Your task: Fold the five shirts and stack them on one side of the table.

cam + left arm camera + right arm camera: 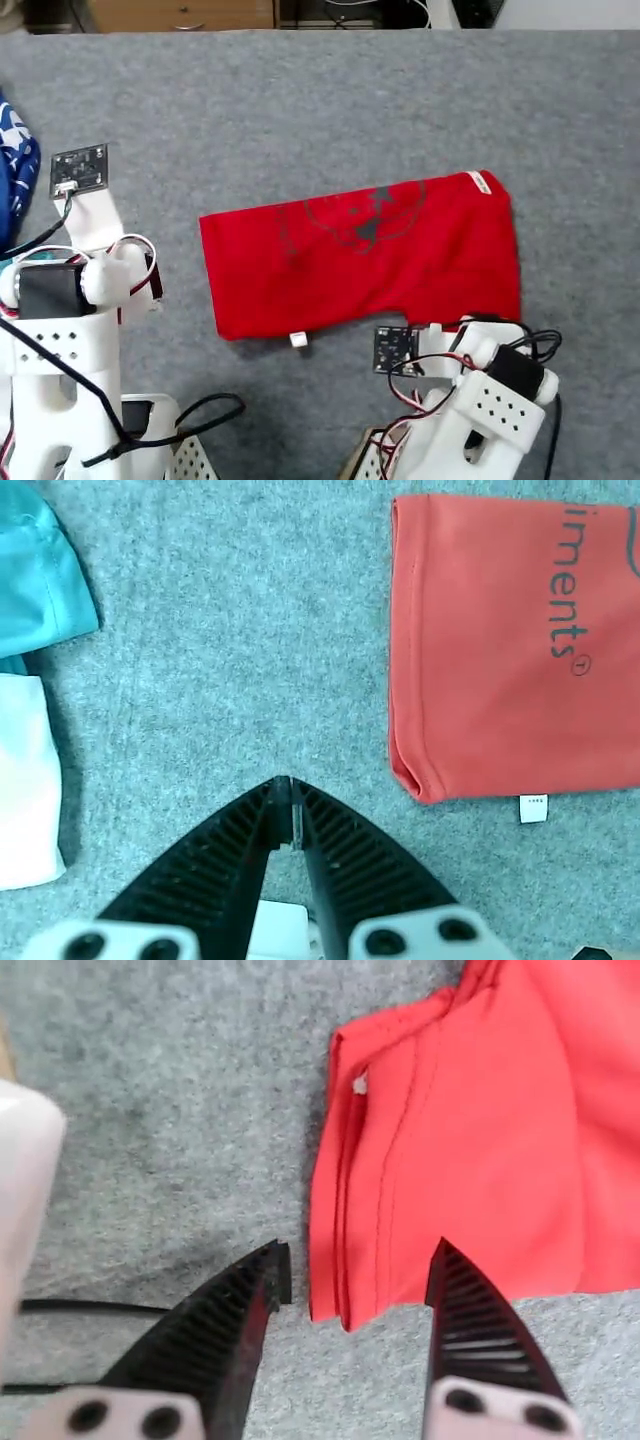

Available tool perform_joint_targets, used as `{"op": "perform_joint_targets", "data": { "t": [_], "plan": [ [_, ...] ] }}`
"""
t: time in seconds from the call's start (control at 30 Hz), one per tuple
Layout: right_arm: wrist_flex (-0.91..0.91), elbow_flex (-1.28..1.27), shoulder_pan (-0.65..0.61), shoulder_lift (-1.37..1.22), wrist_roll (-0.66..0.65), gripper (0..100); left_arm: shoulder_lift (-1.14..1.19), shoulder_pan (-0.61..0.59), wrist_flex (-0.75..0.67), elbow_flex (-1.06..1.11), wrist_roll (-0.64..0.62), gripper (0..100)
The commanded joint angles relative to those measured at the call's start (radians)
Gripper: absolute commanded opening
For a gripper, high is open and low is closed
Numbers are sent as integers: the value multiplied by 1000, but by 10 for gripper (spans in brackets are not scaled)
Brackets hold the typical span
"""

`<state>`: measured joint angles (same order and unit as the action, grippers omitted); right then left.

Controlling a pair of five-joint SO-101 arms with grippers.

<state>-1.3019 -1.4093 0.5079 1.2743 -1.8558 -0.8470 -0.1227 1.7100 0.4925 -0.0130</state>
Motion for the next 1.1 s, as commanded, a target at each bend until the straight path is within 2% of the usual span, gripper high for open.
{"op": "perform_joint_targets", "data": {
  "t": [0.0, 0.43, 0.63, 1.07],
  "plan": [
    [3, -96, 18, 1, 17, 239, 2, -6, -11, -6, 0, 19],
    [5, -107, 7, -1, 52, 239, 4, -8, -5, -5, -9, 19],
    [114, -194, -10, -1, 52, 239, 4, -8, -5, -5, -9, 19],
    [110, -191, -50, -2, 52, 239, 4, -8, -5, -6, -6, 19]
  ]
}}
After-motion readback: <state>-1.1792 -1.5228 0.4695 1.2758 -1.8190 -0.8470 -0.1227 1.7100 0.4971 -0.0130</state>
